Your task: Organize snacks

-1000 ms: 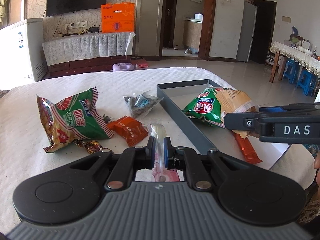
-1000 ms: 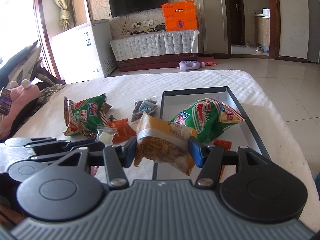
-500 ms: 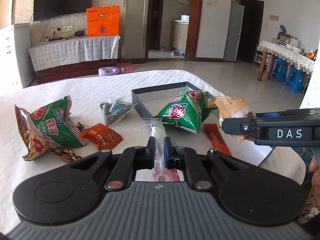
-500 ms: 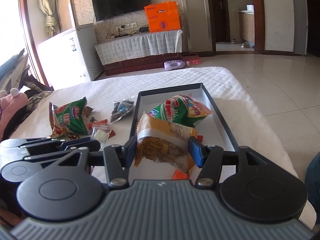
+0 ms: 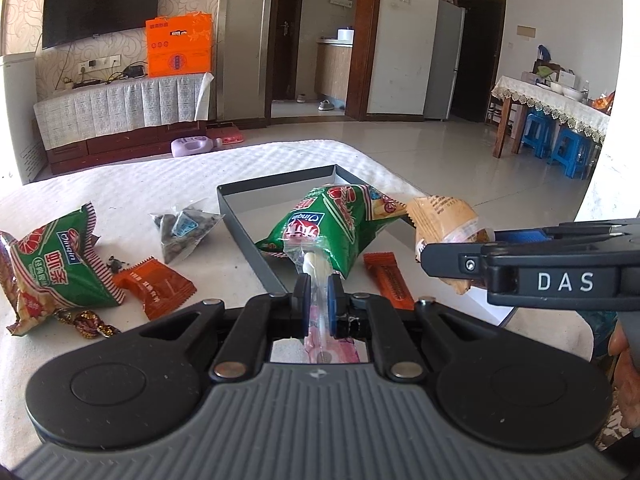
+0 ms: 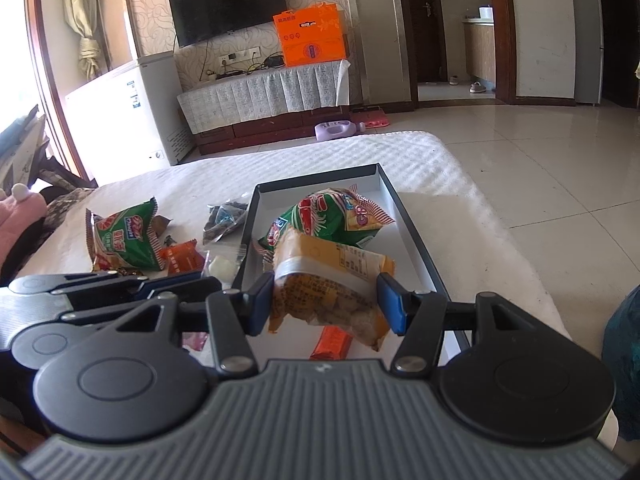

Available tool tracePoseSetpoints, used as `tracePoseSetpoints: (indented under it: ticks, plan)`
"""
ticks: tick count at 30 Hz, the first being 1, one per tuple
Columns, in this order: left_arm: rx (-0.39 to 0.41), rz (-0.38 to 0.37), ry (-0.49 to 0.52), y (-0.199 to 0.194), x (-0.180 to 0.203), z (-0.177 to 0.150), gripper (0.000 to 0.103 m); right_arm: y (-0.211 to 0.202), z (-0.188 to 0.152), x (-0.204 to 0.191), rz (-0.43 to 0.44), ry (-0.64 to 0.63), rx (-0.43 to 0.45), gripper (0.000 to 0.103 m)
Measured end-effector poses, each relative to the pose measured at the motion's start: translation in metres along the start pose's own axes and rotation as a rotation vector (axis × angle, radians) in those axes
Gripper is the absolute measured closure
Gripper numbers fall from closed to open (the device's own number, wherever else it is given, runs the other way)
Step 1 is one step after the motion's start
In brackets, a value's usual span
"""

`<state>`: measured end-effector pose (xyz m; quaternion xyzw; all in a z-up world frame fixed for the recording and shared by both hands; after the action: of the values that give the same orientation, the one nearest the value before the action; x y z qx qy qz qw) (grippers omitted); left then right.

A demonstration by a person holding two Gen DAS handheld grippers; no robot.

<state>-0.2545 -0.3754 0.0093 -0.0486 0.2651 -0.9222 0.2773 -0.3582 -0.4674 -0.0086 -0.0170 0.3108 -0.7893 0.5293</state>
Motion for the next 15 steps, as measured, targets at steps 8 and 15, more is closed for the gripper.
tracePoseSetpoints:
  ticks: [8, 15]
  plan:
    - [-0.002, -0.017, 0.019, 0.011, 0.005, 0.004, 0.093, 0.0, 0.001, 0.003, -0.004, 0.004, -0.005, 0.045]
    - [-0.022, -0.057, 0.001, 0.024, 0.011, 0.006, 0.093, 0.002, 0.002, 0.007, -0.018, 0.0, -0.003, 0.045]
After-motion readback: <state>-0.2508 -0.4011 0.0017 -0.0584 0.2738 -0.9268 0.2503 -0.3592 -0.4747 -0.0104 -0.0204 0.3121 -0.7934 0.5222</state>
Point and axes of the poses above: each gripper's, at about its wrist camera, not at the fingertips, and y roughly the way its jaws point, x to its right, z to its top, the point moved 10 cm from there along y, roughly the way its jaws point, and after that the axes turned 9 degrees about y, right-handed, at the moved point
